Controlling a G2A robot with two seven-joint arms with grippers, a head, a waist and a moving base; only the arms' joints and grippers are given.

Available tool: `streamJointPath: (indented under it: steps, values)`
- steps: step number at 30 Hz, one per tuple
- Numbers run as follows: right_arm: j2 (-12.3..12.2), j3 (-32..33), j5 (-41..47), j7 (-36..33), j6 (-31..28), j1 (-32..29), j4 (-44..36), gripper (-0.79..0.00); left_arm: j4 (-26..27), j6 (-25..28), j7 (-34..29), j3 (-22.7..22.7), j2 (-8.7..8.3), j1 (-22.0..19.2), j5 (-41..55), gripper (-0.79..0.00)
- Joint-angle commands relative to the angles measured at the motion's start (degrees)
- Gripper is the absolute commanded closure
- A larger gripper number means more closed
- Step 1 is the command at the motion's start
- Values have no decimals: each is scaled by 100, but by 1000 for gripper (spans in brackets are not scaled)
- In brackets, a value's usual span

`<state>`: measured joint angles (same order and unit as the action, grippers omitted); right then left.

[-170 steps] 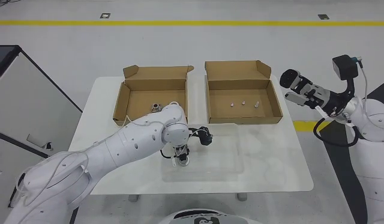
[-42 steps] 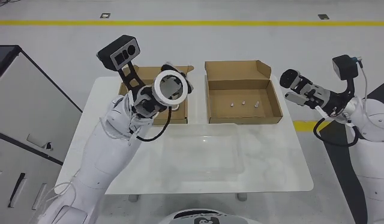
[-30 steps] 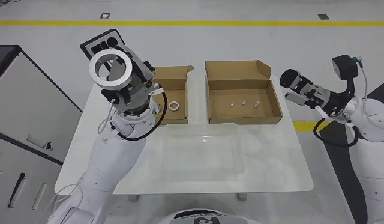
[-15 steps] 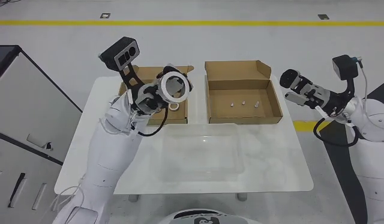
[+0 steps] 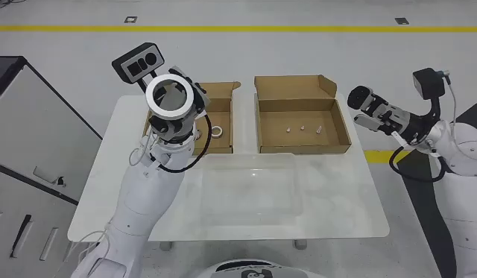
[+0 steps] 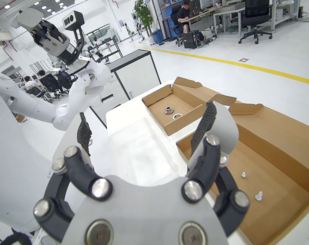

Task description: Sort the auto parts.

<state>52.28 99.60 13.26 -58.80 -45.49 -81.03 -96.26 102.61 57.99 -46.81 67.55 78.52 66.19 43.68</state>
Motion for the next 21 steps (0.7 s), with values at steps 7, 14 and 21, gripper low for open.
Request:
streamJointPath:
  steps: [7,14,21]
  values:
    - [0,0,0,0,0,0,0,-785,-1,1,53,-1,-2,-1,-44,0]
    - [0,0,0,0,0,0,0,-785,11,-63,102,19,-4,16,-83,0]
    - [0,0,0,0,0,0,0,-785,-93,-696,389,451,-55,111,-1759,0]
